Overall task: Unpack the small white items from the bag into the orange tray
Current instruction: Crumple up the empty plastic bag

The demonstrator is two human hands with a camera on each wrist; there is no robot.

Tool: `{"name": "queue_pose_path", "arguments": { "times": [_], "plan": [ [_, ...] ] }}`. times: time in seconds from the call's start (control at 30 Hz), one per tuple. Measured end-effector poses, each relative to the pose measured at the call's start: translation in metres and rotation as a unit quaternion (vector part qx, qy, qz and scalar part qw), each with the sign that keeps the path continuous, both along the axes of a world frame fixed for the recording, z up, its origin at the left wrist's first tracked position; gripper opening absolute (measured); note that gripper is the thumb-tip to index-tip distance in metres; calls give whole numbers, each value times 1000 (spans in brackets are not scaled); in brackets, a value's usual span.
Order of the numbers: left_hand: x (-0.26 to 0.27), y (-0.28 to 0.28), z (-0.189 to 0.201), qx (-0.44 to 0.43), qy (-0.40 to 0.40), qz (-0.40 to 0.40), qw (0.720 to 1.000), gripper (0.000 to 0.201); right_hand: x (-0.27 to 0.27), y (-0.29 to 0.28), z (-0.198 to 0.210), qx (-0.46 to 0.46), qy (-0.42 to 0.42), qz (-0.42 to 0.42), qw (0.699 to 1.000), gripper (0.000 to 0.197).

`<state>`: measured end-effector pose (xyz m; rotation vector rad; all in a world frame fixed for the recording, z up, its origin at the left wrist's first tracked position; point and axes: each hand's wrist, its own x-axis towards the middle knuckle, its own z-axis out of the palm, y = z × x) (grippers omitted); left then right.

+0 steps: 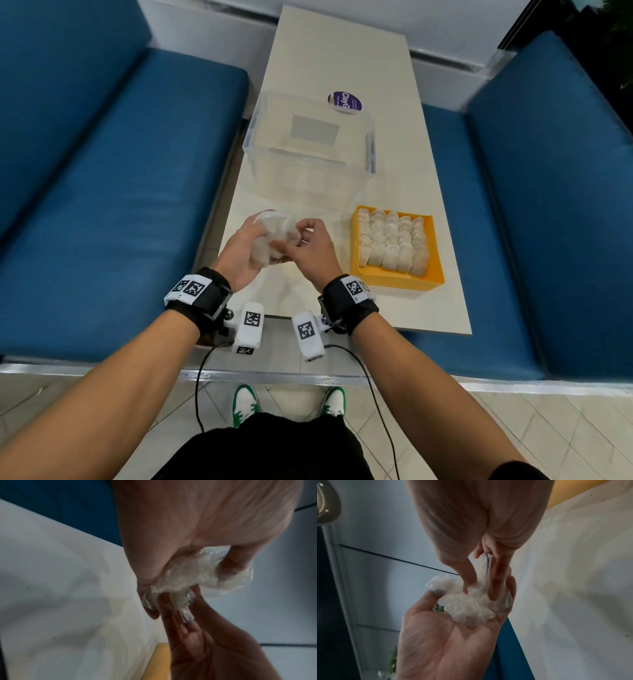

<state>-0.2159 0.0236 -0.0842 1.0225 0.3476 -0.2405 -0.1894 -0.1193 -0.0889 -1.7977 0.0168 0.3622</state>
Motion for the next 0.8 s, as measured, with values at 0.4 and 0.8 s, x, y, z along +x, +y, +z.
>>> {"name": "queue_pose_path", "arguments": {
  "times": [0.4, 0.8],
  "plan": [
    [-11, -7, -5, 129, 84, 28, 988, 35, -16, 2, 9, 33, 9, 66, 997, 26],
    [-20, -50, -14, 209, 14, 173, 962, 26, 0, -27, 6, 56, 16, 77, 995, 18]
  ]
}}
